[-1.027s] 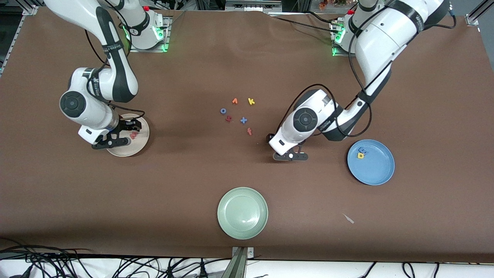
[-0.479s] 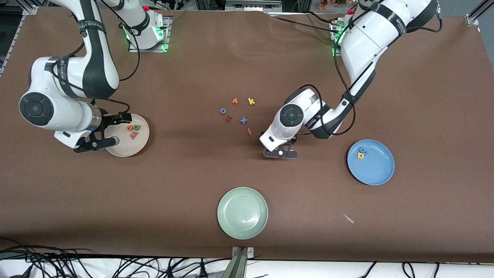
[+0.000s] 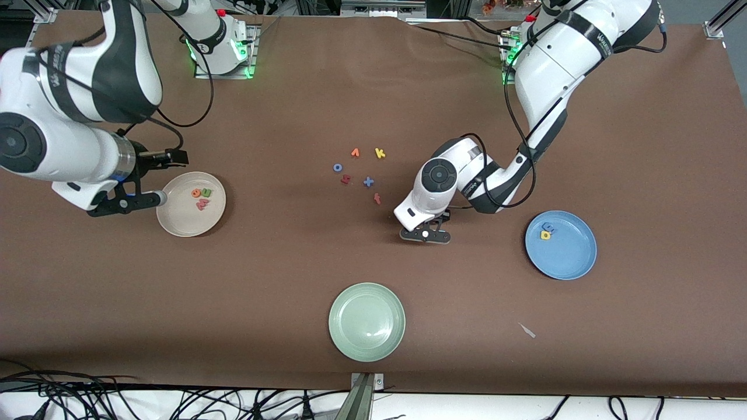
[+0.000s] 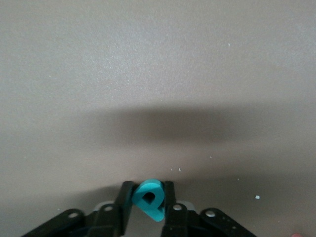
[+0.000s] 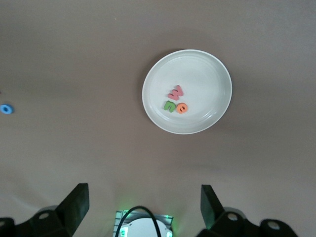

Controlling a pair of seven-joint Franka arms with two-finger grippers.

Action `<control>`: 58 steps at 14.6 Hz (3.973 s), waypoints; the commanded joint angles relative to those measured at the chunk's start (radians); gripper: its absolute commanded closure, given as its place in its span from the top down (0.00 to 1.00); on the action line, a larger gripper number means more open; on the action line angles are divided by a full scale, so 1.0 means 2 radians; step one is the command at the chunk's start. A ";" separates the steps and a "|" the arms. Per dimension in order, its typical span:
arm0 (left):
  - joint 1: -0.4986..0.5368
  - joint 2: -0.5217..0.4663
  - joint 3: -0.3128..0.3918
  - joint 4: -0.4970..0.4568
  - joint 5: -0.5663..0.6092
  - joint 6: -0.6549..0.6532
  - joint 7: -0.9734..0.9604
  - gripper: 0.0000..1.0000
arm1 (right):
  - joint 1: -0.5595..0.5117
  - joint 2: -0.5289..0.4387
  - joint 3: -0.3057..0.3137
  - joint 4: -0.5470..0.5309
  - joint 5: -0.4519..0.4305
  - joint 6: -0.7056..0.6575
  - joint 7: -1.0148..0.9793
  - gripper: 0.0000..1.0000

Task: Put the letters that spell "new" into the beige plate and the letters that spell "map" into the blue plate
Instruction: 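Carry the teal P to the blue plate while the right gripper returns, then release the P on the blue plate and raise the left gripper to rest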

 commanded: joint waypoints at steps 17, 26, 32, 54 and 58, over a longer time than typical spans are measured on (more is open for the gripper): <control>0.350 -0.036 -0.150 0.012 0.053 -0.215 0.384 0.04 | -0.258 -0.103 0.260 -0.016 -0.062 -0.003 0.056 1.00; 0.354 -0.044 -0.172 0.056 0.089 -0.273 0.394 1.00 | -0.316 -0.133 0.286 -0.061 -0.065 0.049 0.046 1.00; 0.353 -0.071 -0.186 0.137 0.089 -0.307 0.417 1.00 | -0.329 -0.134 0.294 -0.061 -0.065 0.045 0.044 1.00; 0.087 -0.431 0.205 -0.065 -0.234 -0.306 0.346 1.00 | -0.318 -0.127 0.295 -0.053 -0.060 0.045 0.051 1.00; 0.087 -0.436 0.204 -0.064 -0.233 -0.311 0.346 1.00 | -0.318 -0.127 0.295 -0.053 -0.060 0.045 0.052 1.00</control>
